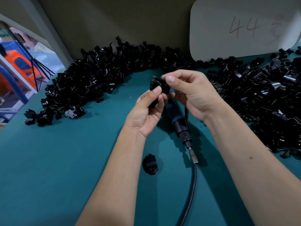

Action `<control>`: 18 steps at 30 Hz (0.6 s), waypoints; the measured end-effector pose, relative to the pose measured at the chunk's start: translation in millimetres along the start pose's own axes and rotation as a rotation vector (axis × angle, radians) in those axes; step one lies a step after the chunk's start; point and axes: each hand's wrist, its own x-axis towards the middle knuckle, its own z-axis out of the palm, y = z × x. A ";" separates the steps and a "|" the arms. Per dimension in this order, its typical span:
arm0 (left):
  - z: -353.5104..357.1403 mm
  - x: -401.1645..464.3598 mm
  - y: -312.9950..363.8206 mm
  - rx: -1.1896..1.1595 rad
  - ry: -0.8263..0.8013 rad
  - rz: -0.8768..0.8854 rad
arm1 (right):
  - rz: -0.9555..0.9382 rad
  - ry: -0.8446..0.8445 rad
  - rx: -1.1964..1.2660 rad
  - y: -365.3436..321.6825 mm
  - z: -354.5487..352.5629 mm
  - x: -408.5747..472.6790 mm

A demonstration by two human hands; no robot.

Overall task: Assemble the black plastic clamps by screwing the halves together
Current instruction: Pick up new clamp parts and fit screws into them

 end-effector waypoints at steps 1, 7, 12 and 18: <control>-0.4 0.2 -0.9 0.025 0.002 0.005 | 0.003 0.038 -0.006 0.3 0.6 0.9; 3.7 5.2 -6.4 0.274 0.040 0.128 | 0.008 0.138 -0.069 6.3 -0.1 0.6; 1.5 6.1 -5.2 0.460 0.038 0.204 | -0.100 0.128 -0.151 9.4 6.3 3.3; 1.3 4.8 -3.2 0.374 -0.016 0.234 | -0.052 0.161 -0.135 8.7 -1.4 4.4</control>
